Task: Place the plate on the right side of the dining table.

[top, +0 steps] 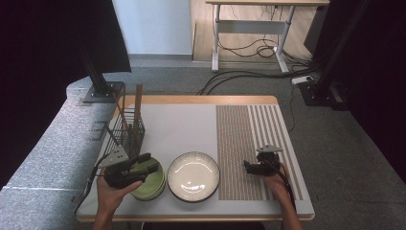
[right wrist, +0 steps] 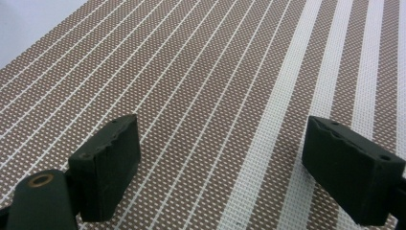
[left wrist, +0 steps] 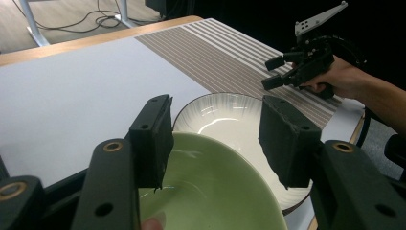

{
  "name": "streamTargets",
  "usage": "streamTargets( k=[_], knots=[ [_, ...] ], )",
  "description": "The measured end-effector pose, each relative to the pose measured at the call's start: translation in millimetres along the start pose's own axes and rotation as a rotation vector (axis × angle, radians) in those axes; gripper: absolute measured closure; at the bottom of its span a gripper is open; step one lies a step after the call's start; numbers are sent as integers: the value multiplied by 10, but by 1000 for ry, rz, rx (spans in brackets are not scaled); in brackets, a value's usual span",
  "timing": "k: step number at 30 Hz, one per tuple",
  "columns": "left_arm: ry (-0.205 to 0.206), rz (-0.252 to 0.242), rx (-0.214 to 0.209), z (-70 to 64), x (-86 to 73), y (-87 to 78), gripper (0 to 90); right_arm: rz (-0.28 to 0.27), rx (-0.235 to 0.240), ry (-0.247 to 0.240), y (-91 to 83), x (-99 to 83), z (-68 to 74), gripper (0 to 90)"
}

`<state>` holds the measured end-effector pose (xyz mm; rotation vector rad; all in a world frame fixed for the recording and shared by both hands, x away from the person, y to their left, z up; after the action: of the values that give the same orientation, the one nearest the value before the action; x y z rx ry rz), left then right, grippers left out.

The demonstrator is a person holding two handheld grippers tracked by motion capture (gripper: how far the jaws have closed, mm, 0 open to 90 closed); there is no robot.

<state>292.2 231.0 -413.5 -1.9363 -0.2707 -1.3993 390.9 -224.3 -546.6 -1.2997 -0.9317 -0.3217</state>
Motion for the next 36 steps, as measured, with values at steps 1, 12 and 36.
streamTargets(
  k=[1,12,36],
  knots=[
    [-1,-2,1,0,2,-3,451,3,6,12,1,0,-10,127],
    [-17,-28,0,-18,9,-22,442,-4,-10,9,-6,-2,-5,141],
    [-6,-32,-52,-166,28,93,442,-5,-12,21,-5,-3,-13,155]
  ],
)
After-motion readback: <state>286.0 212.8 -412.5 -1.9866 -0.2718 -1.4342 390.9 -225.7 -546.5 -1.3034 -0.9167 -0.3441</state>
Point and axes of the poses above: each handheld gripper's, and its own axes: y roughly forward along the jaws, x roughly out of its top, z roughly to its left, the point moved 2 cm from there along y, roughly forward along the jaws, and after that the axes turned 1 degree about -x, right-handed, at the moved point
